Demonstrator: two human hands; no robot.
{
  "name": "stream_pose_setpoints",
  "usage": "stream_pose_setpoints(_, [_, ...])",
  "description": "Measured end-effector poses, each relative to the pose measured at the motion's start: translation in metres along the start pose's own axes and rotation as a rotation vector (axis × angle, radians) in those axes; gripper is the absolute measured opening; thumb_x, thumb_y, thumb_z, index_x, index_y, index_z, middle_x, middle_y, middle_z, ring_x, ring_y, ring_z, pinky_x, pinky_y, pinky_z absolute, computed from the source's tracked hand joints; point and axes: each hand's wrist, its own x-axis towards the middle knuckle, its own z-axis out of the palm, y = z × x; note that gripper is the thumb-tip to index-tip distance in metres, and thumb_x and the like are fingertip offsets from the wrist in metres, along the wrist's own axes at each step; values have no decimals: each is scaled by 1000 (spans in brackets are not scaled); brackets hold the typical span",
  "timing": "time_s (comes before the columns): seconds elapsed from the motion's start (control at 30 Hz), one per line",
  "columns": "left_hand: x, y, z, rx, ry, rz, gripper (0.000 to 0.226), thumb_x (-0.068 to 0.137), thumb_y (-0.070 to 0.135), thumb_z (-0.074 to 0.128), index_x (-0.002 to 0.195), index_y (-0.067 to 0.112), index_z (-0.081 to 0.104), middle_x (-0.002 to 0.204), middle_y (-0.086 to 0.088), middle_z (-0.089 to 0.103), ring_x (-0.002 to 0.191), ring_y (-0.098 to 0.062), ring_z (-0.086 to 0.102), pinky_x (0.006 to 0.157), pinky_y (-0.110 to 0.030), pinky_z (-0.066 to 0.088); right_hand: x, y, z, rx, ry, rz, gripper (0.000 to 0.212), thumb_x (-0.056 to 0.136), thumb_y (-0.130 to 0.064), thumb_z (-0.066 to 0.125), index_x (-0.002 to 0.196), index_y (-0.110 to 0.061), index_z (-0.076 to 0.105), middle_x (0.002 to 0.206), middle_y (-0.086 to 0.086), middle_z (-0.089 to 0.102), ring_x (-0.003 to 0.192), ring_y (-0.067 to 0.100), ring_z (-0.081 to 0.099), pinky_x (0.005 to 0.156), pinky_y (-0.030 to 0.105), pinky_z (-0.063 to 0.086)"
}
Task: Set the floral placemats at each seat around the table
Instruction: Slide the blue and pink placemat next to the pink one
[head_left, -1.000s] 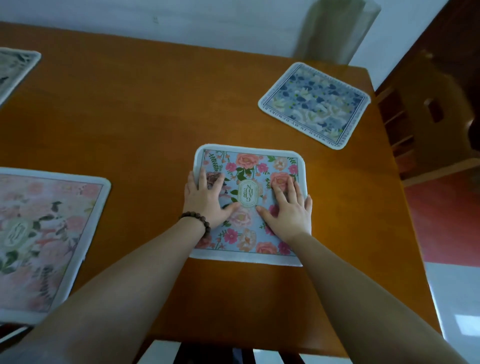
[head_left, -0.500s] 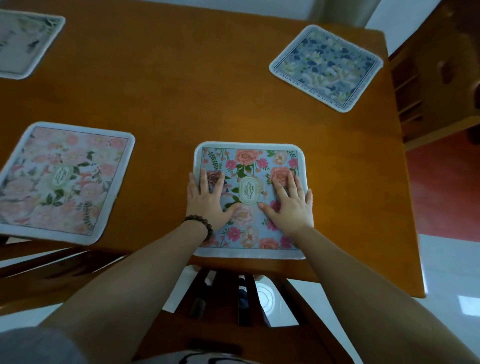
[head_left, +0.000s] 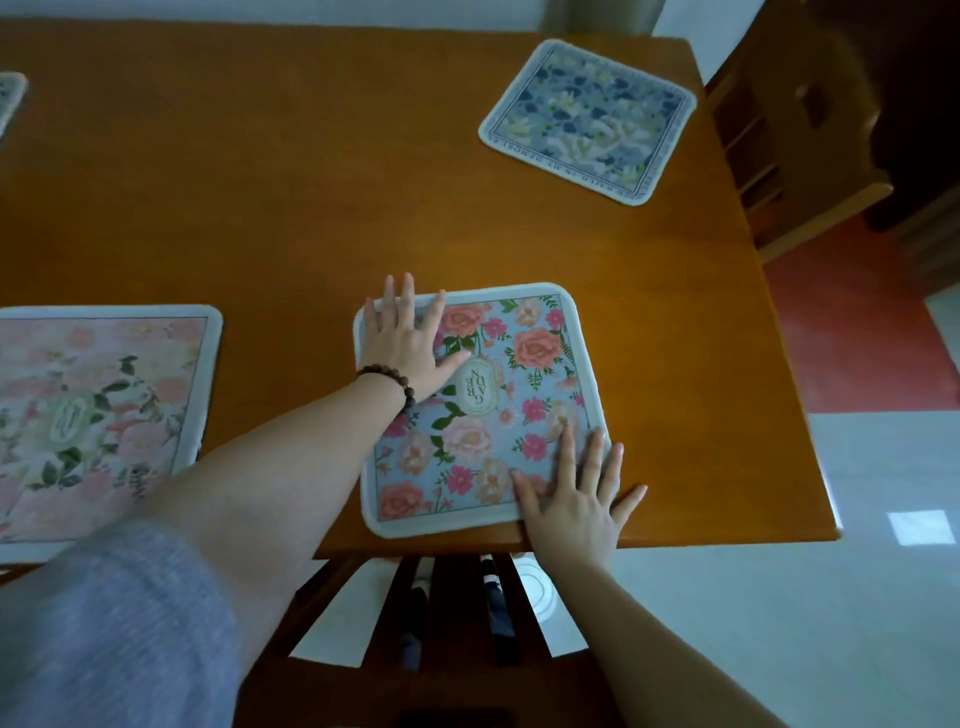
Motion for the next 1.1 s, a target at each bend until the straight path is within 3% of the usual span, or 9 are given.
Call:
stream_pose_setpoints(0.2, [35,10,1,-32,-86,59,86,81,81,8,152,34,1,162,-5,-2,146,-34,-6,115,-57,3,4,-14,7,41,78,66,71,92,-69,9,153,-35,-2,162,4,-5,146,30,-17,114,58,-9])
stream_pose_setpoints(0.33, [27,9,4,-24,-7,102,82,86,76,14,153,29,10,160,-2,14,145,-34,9,114,-58,10,12,-18,6,26,73,83,69,92,-69,3,153,-36,-1,161,0,-7,146,29,-19,112,61,-11])
stream_pose_setpoints(0.47, [13,-6,7,-9,43,120,78,88,72,18,151,26,17,157,-2,23,141,-28,19,111,-57,17,17,-15,4,15,83,37,66,94,-67,10,153,-36,6,161,-1,-2,147,30,-14,113,60,-12])
stream_pose_setpoints(0.67, [-26,-32,13,-36,47,28,76,89,69,22,151,26,18,156,-2,24,139,-28,21,108,-56,24,66,-20,-13,-26,14,-269,62,97,-63,8,153,-37,6,162,-6,-3,147,24,-14,116,48,-16])
stream_pose_setpoints(0.87, [-72,-42,25,-25,1,-53,77,89,70,16,153,27,11,160,-1,15,142,-26,16,109,-50,24,96,-24,-23,-94,-30,-425,60,97,-60,6,153,-38,6,162,-5,-5,148,21,-11,118,48,-10])
stream_pose_setpoints(0.97, [-87,-43,28,-46,4,-54,78,88,69,18,152,25,14,160,-2,13,143,-26,14,110,-49,23,81,-12,-25,-82,-19,-365,60,97,-65,10,152,-43,2,162,-5,-8,147,20,-14,116,50,-14])
stream_pose_setpoints(1.1, [-96,-40,25,-86,-9,-81,84,83,74,13,152,25,16,159,-9,16,143,-30,16,111,-50,22,43,2,-27,77,35,-62,68,91,-74,10,151,-43,0,162,-2,-11,147,22,-17,111,52,-19])
